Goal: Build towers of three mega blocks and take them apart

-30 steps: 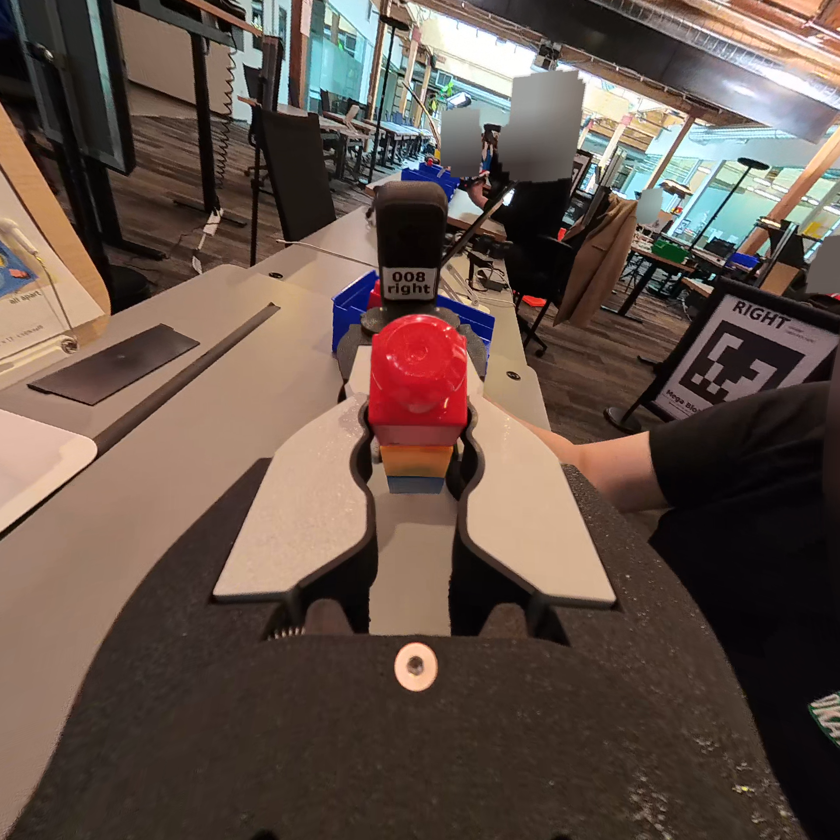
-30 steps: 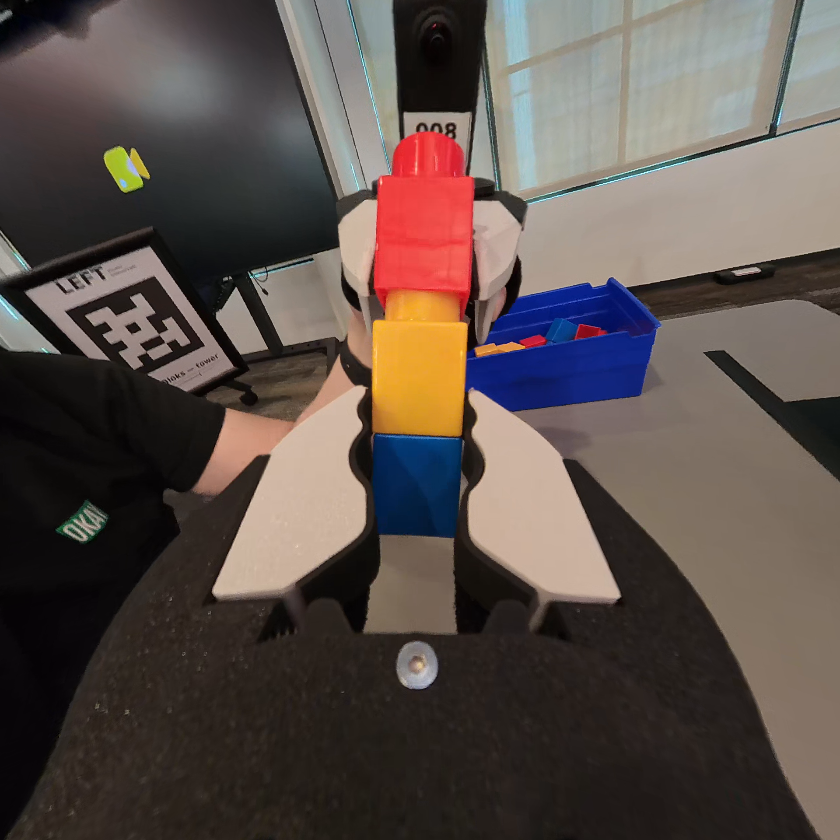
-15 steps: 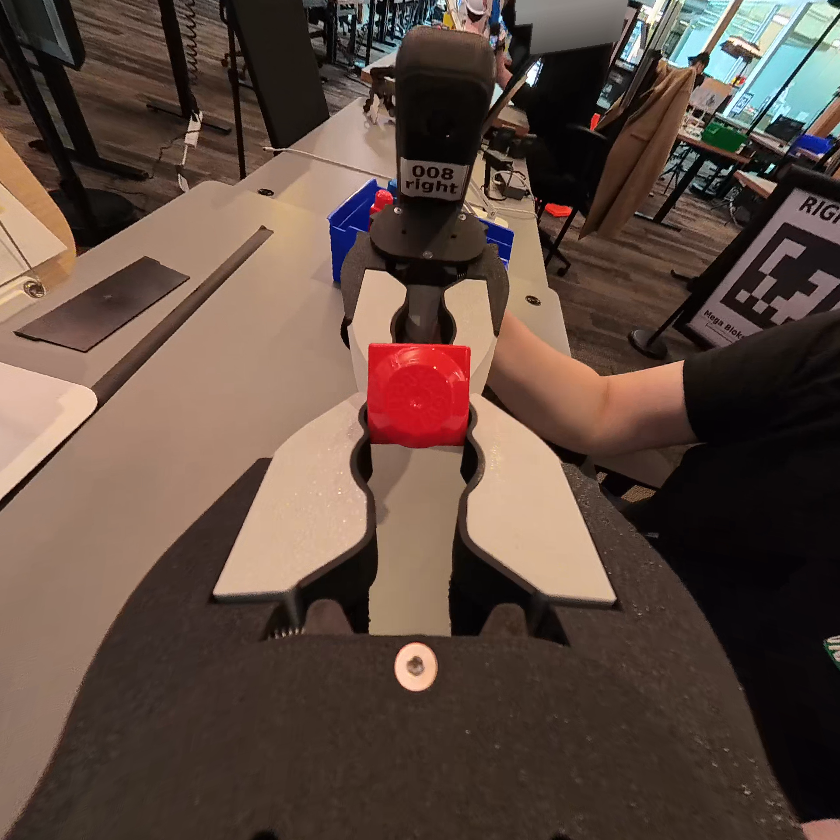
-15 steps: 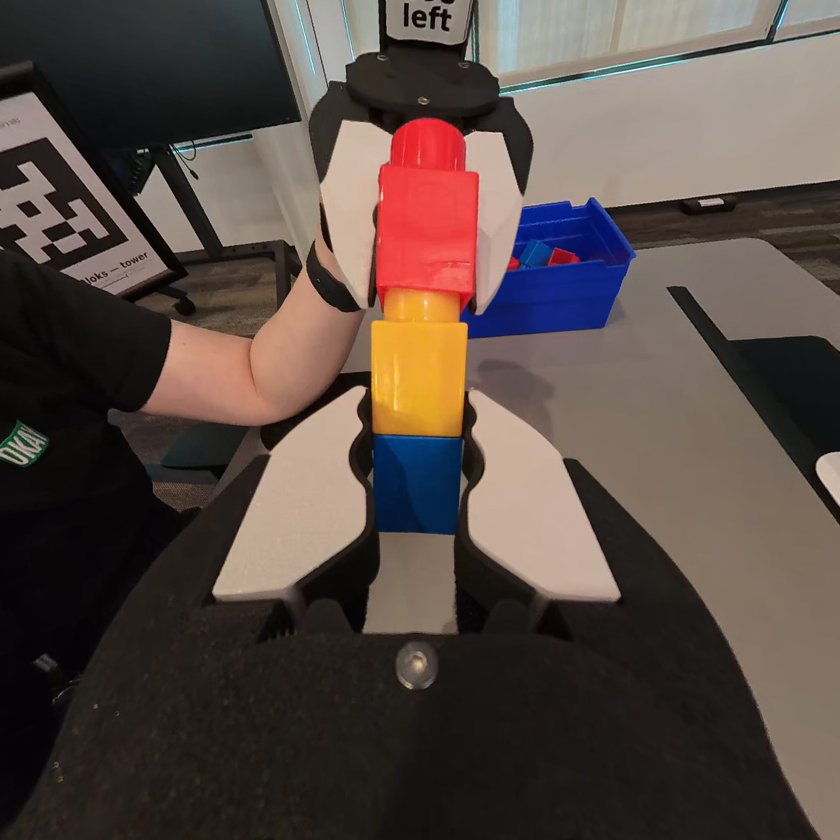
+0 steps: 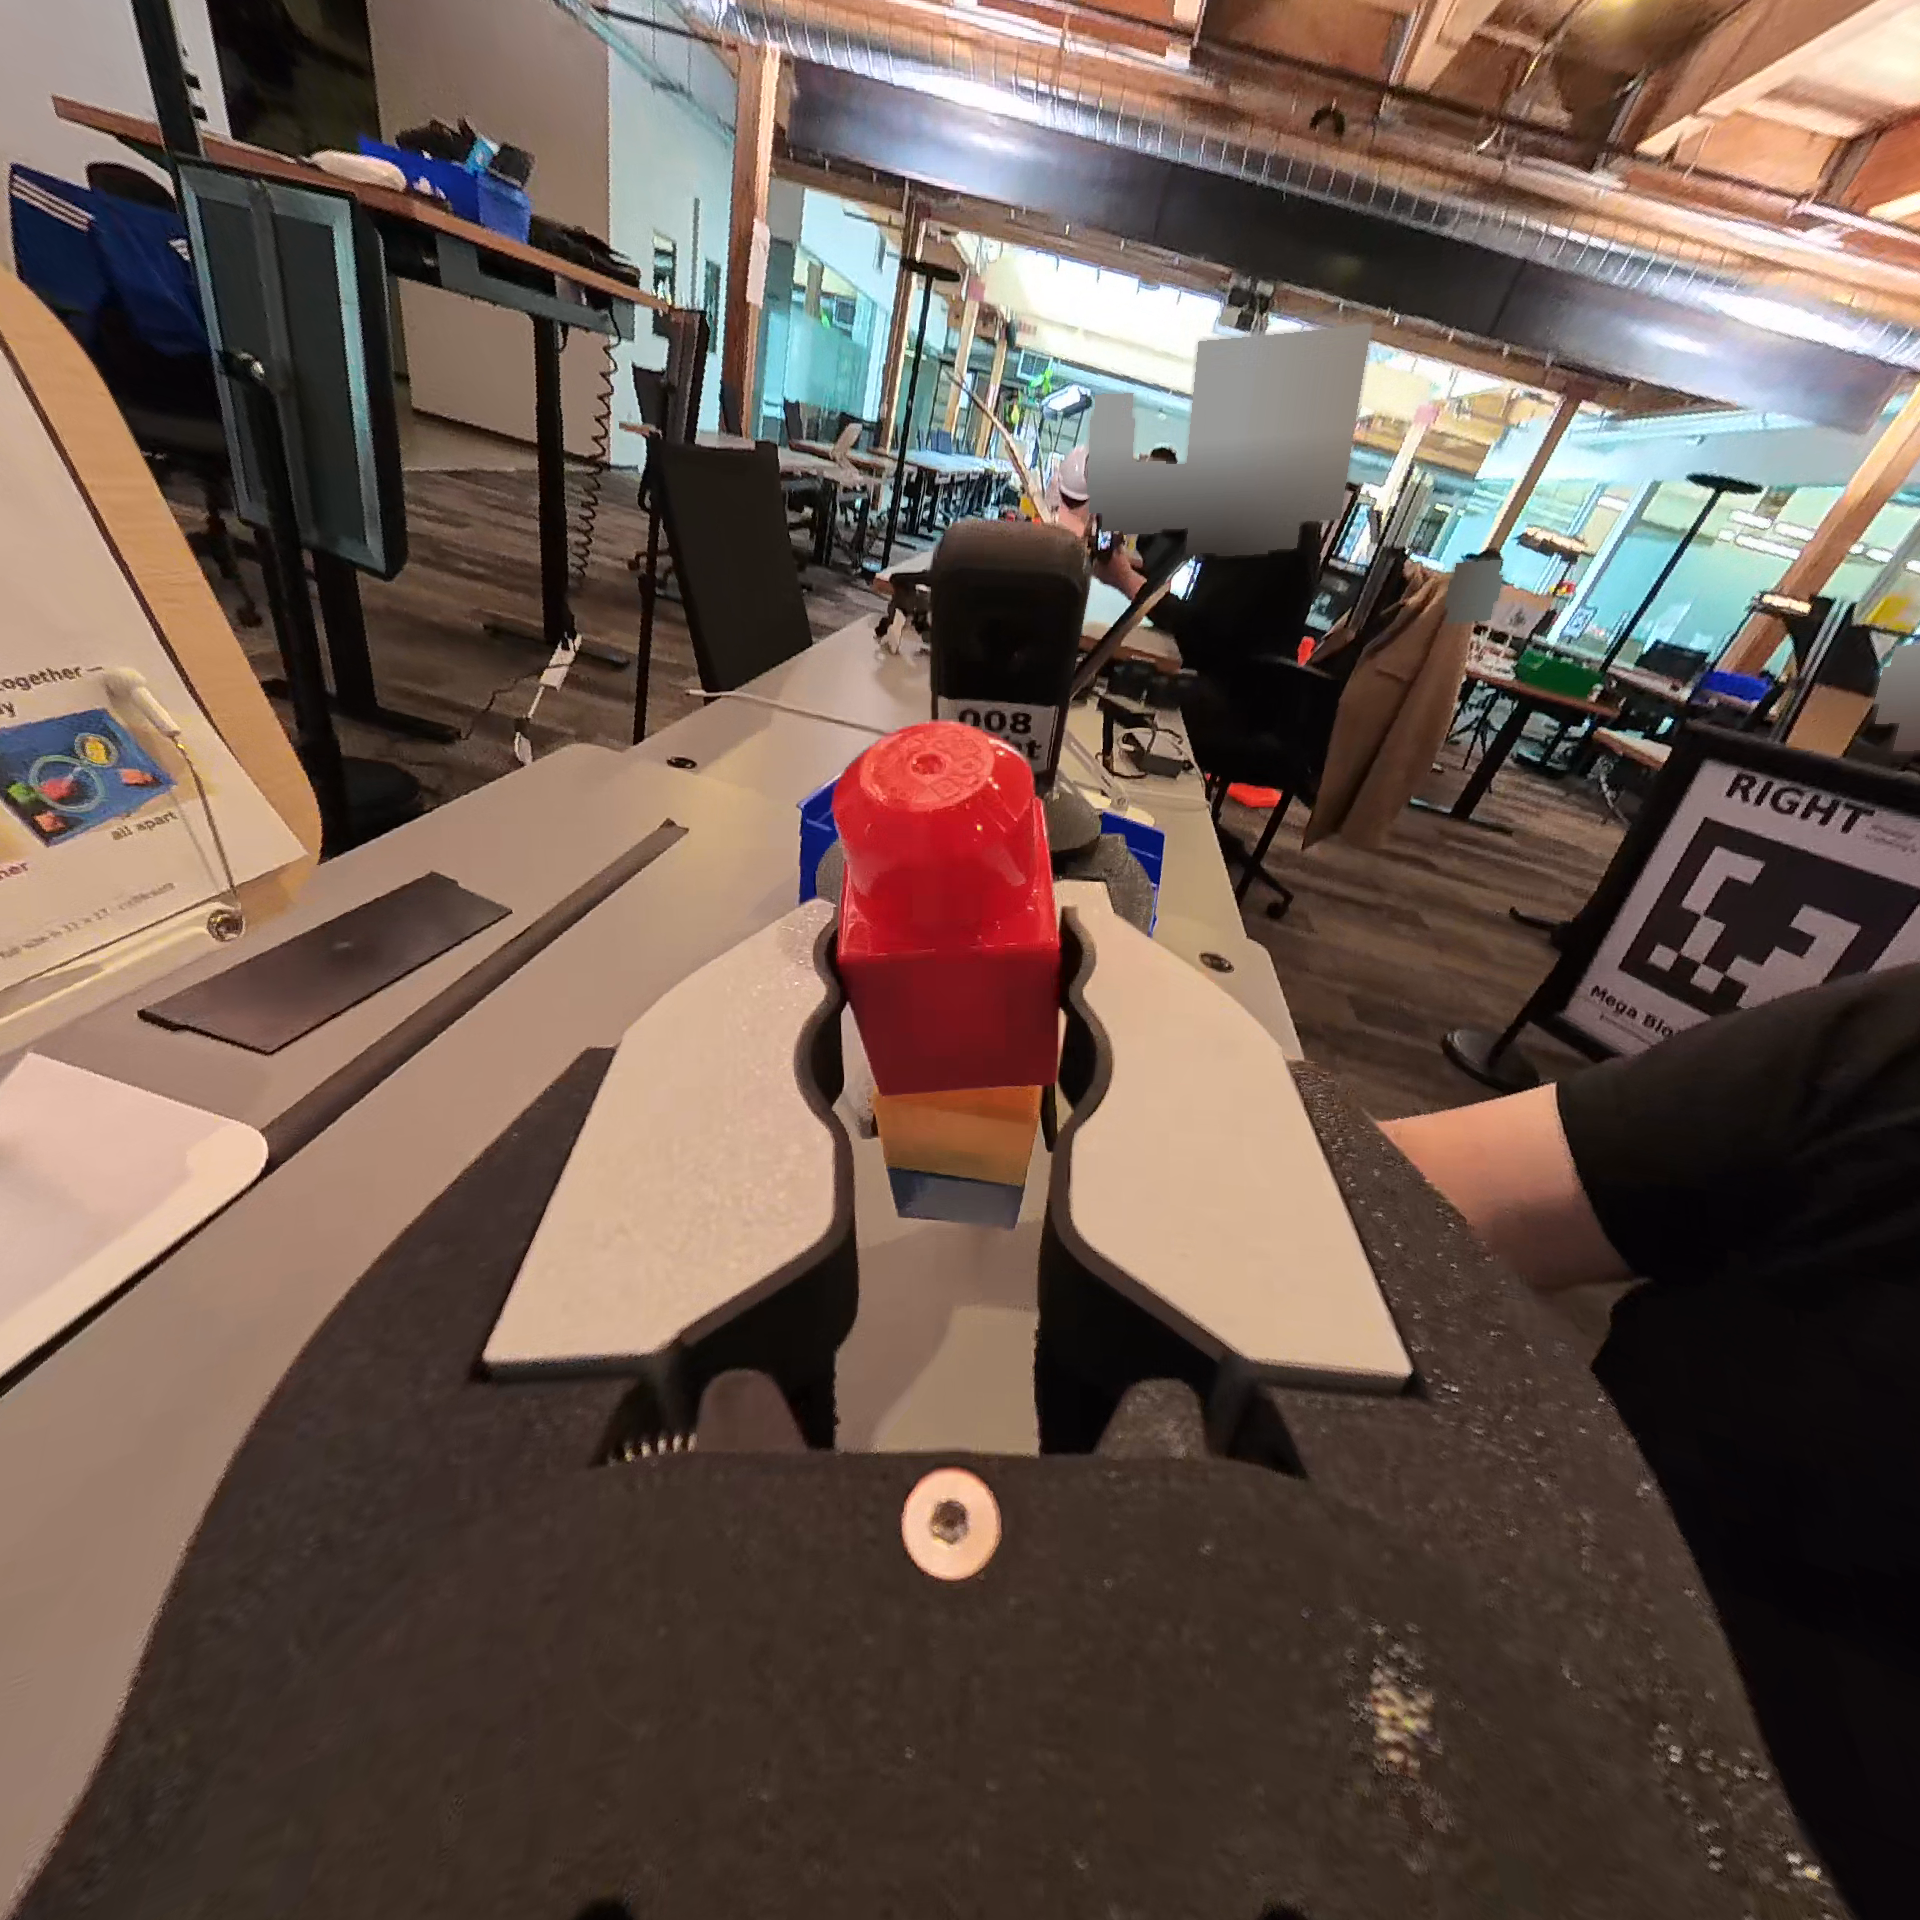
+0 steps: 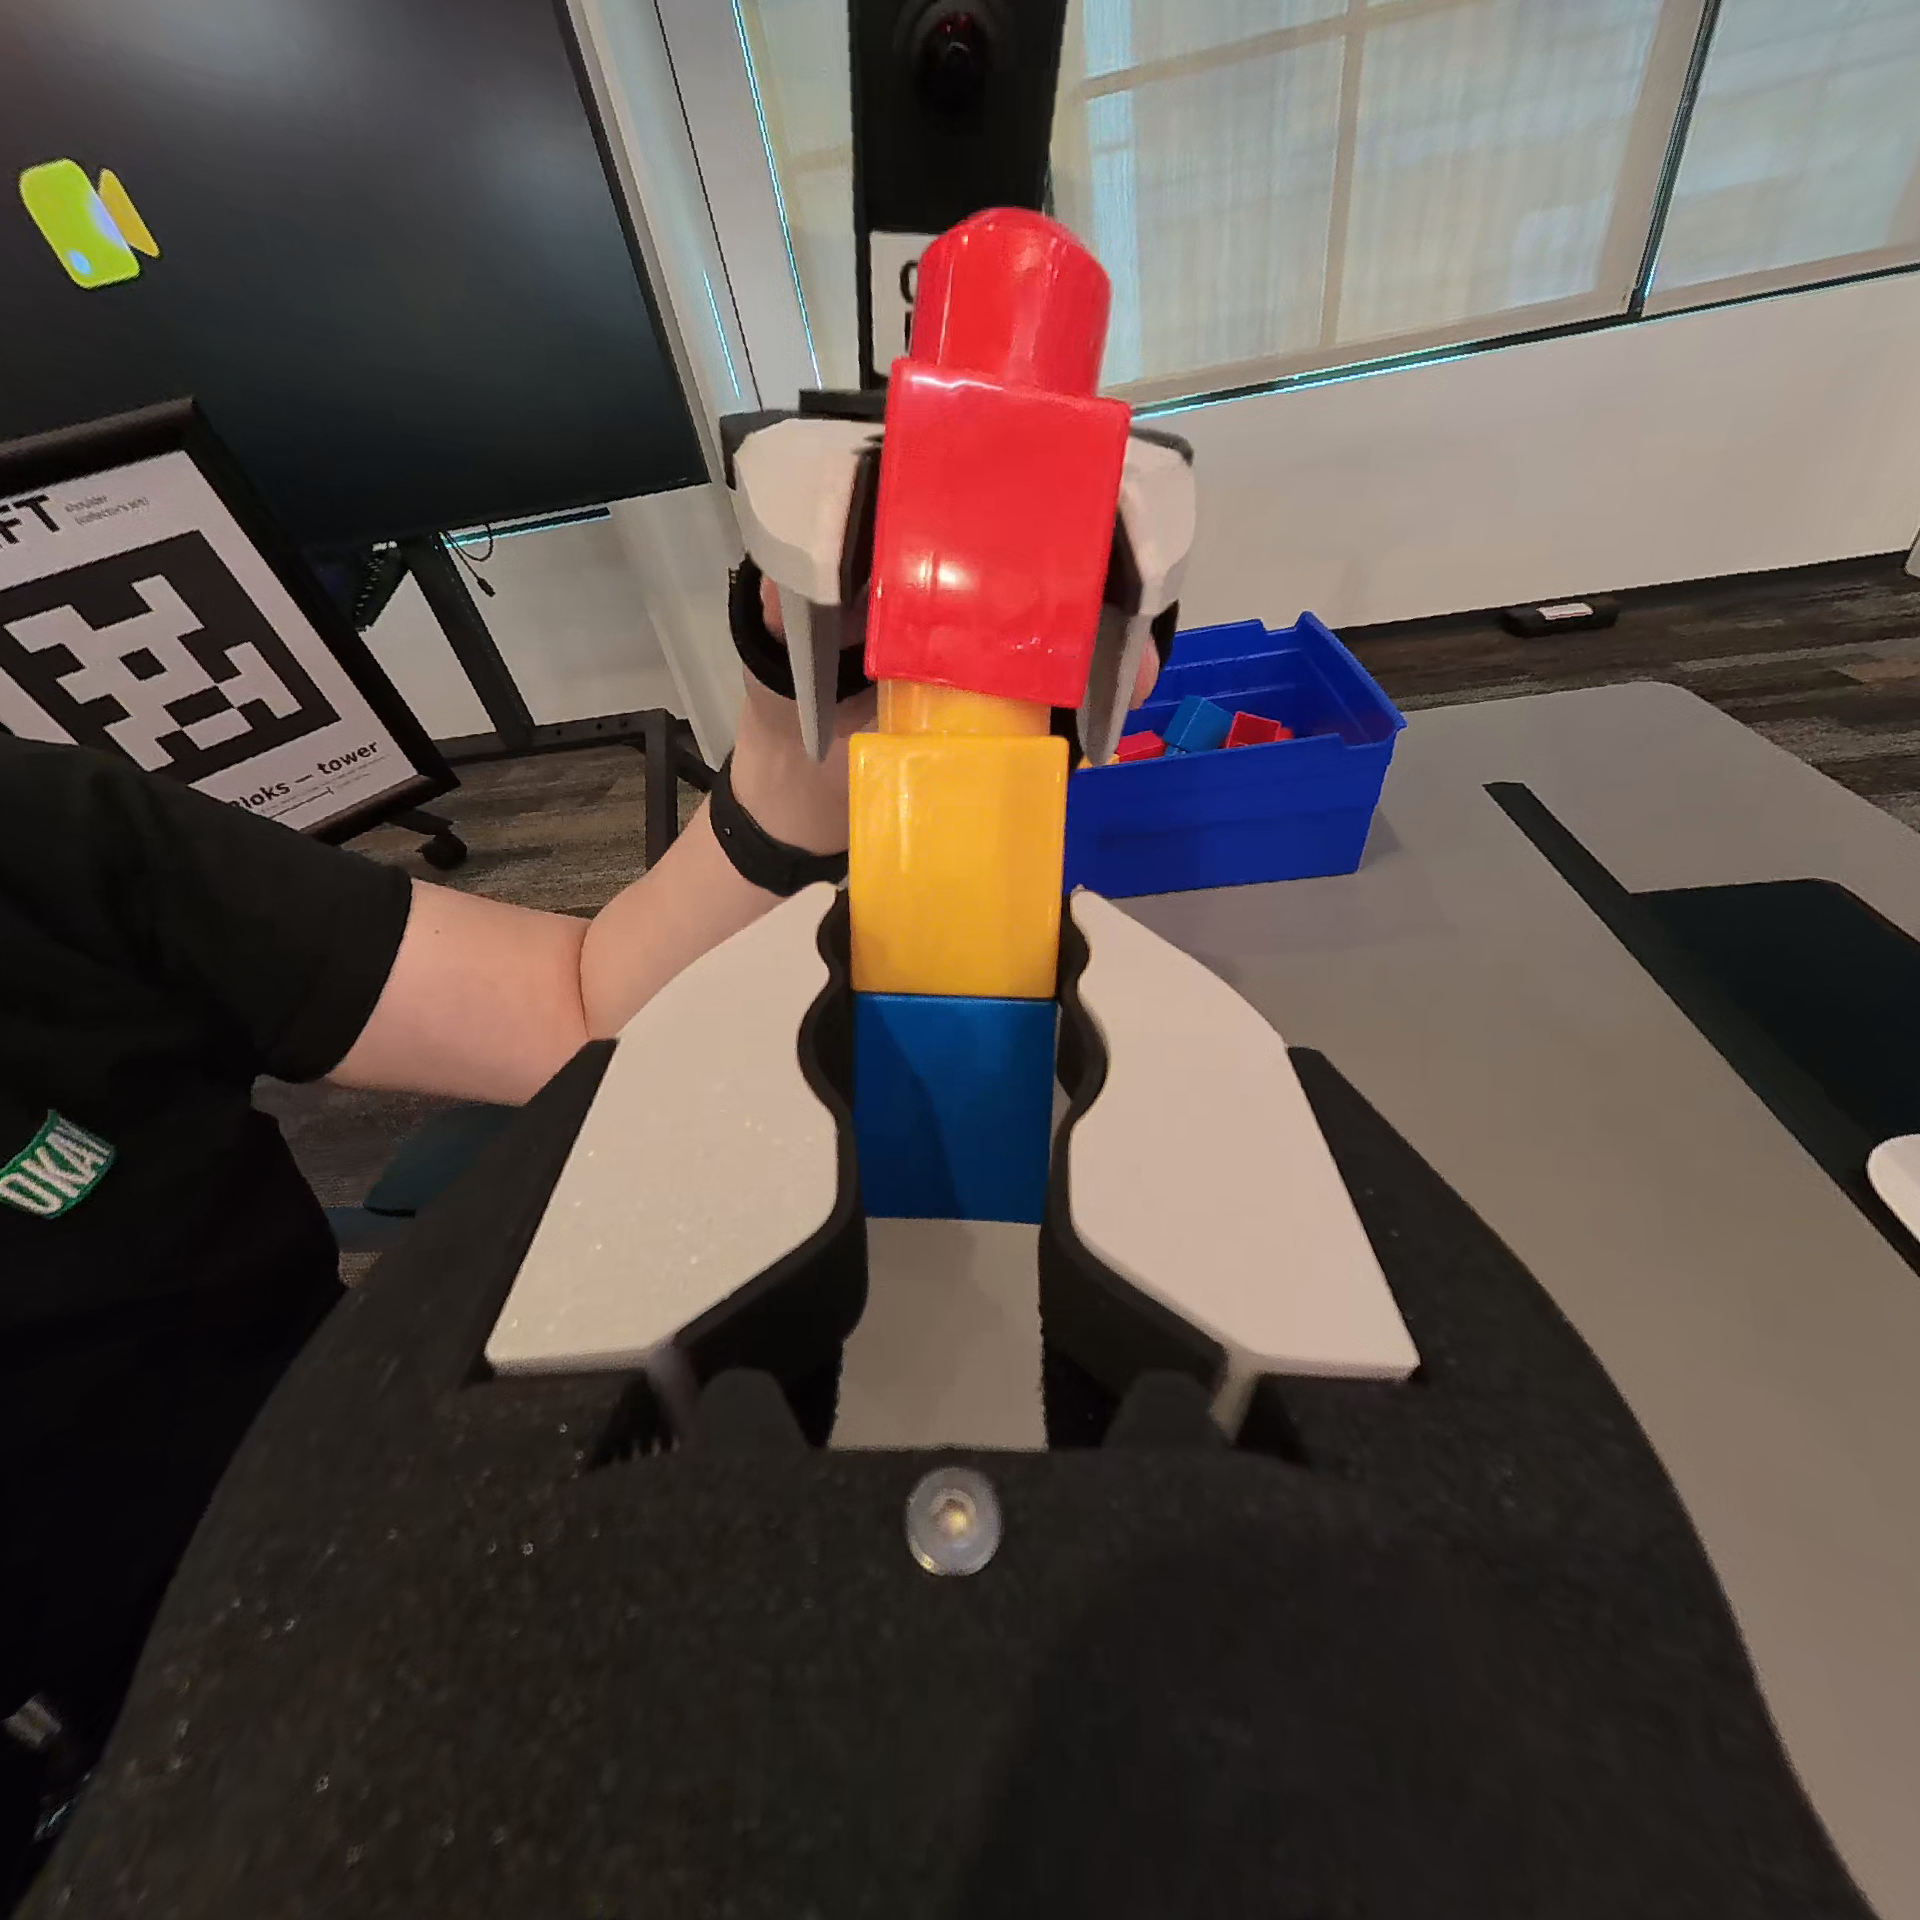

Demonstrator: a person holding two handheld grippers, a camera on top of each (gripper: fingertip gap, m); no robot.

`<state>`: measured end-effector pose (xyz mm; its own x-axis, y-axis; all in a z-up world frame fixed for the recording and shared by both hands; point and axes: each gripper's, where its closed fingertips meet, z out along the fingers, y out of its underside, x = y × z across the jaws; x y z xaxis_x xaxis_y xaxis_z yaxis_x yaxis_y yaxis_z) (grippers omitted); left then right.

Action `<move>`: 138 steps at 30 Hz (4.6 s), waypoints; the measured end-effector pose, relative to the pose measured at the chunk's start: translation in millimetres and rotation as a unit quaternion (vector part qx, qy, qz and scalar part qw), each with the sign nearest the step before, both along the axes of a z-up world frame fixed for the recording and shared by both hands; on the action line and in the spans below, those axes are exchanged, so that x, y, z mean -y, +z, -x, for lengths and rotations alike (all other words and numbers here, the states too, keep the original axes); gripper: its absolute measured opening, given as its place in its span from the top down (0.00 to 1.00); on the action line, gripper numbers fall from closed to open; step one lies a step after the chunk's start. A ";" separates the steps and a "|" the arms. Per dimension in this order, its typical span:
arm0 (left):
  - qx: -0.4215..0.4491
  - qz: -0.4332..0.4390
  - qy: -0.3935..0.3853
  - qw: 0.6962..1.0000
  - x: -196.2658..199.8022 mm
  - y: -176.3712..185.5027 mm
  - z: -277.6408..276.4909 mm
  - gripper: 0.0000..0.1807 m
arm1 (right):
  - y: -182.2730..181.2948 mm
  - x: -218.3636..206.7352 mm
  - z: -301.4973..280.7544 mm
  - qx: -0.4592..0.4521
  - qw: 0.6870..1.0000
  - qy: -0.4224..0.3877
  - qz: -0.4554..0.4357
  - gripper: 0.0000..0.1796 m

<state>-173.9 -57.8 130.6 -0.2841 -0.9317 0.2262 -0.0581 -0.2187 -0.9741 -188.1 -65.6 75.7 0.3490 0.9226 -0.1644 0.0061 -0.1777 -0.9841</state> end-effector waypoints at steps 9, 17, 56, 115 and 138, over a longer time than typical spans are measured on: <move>0.015 0.048 -0.040 0.998 1.3 3.0 2.8 0.80 | 7.9 -0.5 -0.9 -0.025 1.000 -0.002 -0.006 0.80; 0.026 0.057 -0.057 0.996 2.2 4.9 5.0 0.80 | 12.6 1.3 0.2 -0.053 0.998 0.014 0.004 0.80; 0.078 0.077 -0.009 0.994 -9.1 14.2 -1.8 0.80 | 26.7 -9.8 -2.1 -0.159 0.987 0.005 0.007 0.80; 0.137 0.078 -0.054 0.986 6.6 22.0 -4.9 0.79 | 42.4 -1.4 -12.5 -0.073 0.993 -0.068 -0.061 0.80; 0.121 0.073 -0.044 0.989 10.1 22.0 -5.3 0.75 | 24.7 -2.4 6.5 -0.020 0.998 -0.052 -0.013 0.80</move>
